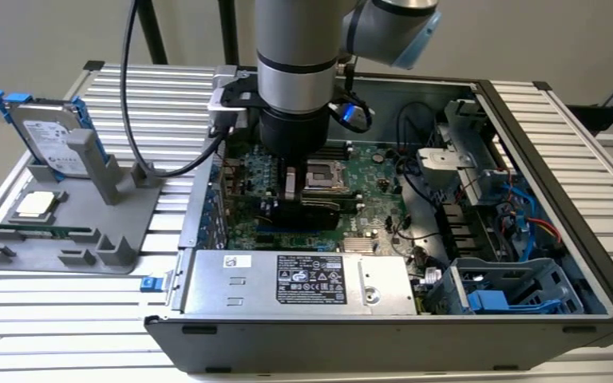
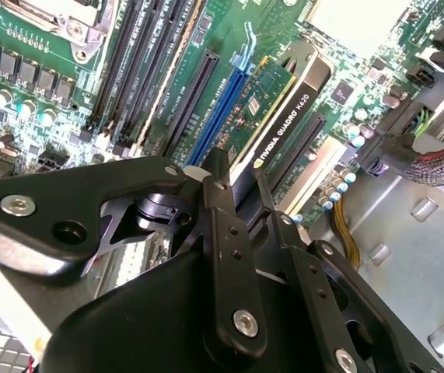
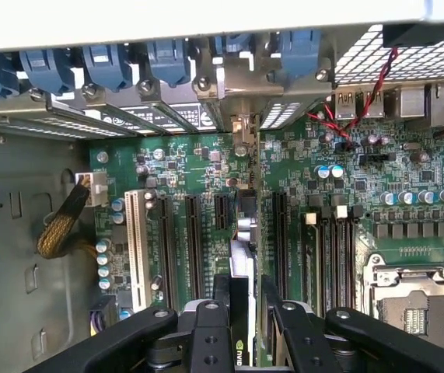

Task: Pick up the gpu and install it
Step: 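Insert the gpu into the slot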

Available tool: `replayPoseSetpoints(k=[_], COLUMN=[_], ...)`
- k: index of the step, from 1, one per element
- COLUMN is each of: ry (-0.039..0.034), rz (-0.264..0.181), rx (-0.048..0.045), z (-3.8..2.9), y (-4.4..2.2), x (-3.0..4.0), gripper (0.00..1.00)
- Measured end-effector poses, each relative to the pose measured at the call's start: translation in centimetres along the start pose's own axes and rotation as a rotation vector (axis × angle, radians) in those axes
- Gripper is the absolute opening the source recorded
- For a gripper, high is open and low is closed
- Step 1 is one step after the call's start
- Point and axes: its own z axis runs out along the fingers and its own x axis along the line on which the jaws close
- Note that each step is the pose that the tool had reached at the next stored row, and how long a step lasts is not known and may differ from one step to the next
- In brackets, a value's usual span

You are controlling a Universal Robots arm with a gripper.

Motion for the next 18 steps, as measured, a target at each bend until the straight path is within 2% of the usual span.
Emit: replayPoseSetpoints(k=[14, 18], ry=[0.0, 0.0001], rz=[0.0, 0.0], rx=[0.0, -0.0001], z=[-0.02, -0.27], y=[-0.01, -0.02], x=[0.12, 0.12], gripper=[0.0, 0.0])
